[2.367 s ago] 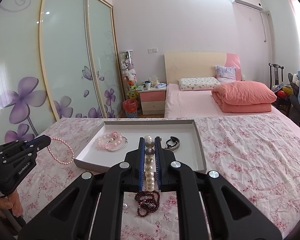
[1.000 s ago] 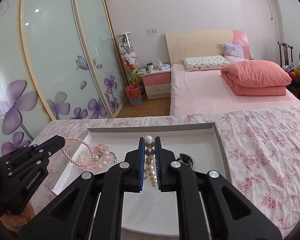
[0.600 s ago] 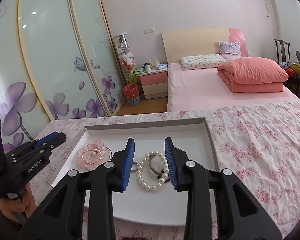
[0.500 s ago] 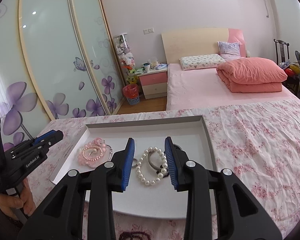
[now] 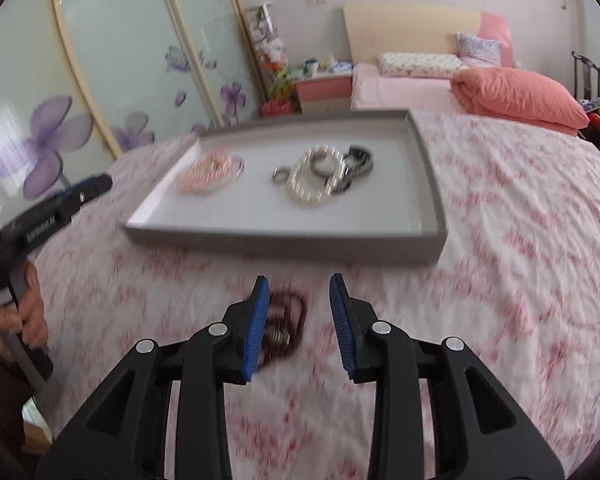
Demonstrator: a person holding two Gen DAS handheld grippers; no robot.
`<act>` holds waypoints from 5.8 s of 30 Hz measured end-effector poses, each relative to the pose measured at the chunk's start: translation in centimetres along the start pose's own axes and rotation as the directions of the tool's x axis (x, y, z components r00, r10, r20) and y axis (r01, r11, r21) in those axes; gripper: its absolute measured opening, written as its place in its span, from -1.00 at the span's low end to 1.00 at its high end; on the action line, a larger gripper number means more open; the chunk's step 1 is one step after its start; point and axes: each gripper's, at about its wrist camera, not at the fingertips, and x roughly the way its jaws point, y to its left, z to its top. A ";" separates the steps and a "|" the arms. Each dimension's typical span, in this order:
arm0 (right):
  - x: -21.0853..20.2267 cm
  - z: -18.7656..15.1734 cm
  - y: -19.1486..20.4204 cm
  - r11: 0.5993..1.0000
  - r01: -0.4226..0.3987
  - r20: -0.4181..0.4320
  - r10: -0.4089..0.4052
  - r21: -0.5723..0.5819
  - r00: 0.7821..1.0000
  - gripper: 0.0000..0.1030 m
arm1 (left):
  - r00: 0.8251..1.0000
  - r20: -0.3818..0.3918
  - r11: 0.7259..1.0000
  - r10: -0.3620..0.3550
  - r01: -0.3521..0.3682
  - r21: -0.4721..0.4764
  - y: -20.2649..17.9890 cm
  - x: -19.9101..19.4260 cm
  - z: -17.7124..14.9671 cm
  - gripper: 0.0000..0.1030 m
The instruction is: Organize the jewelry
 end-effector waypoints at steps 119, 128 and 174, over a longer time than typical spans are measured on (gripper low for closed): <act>-7.6 4.0 5.0 0.992 0.114 0.399 -0.081 -0.059 0.913 -0.82 | 0.978 0.172 0.989 0.120 -0.133 0.067 -4.1 -5.3 0.5 -0.73; -7.4 4.9 5.2 0.993 0.108 0.413 -0.075 -0.057 0.908 -0.82 | 0.981 0.176 0.993 0.086 -0.098 0.061 -4.2 -4.9 1.3 -0.73; -4.3 5.6 0.4 0.991 0.088 0.296 -0.114 0.099 0.948 0.56 | 0.993 0.115 0.994 0.013 -0.001 -0.107 1.6 -1.8 3.1 0.60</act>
